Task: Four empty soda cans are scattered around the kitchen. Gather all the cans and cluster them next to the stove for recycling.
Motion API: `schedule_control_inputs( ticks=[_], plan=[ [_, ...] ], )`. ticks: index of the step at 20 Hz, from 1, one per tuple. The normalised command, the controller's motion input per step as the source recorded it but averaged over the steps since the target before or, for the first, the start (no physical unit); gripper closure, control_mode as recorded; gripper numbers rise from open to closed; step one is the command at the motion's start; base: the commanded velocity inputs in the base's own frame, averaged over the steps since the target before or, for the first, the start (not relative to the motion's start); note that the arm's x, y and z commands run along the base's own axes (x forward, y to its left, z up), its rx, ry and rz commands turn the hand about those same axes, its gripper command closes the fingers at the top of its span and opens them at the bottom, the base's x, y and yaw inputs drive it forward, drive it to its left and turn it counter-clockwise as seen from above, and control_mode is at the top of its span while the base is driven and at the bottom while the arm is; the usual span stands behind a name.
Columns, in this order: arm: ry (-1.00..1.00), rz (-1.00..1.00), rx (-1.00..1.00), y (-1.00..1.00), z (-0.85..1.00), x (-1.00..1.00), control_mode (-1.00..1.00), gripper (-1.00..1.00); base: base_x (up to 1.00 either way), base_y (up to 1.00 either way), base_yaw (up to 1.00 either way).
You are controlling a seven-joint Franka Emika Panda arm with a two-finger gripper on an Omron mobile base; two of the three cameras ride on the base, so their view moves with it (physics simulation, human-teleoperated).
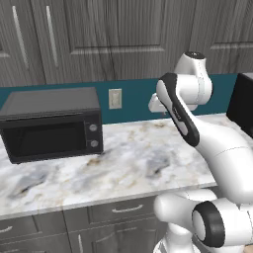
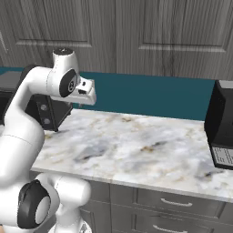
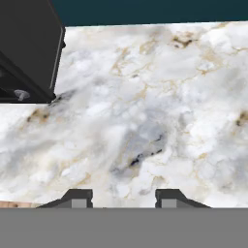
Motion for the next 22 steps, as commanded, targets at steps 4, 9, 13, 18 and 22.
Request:
schedule_control_inputs(
  ticks=[4,9,13,18,22],
  plan=[
    [0.0,0.01,0.0,0.0,0.0,-0.01,-1.0,-1.0,0.0,0.0,0.0],
    [0.0,0.03,0.0,-0.03,0.0,-0.1,-1.0,-1.0,0.0,0.0,0.0],
    [0.0,0.0,0.0,0.0,0.0,0.0,1.0,-1.0,-0.37,-0.2,0.0],
    [0.0,0.0,0.0,0.0,0.0,0.0,1.0,-1.0,-0.37,-0.19,0.0],
    [0.0,0.0,0.0,0.0,0.0,0.0,1.0,-1.0,-0.23,-0.3,0.0]
  ],
)
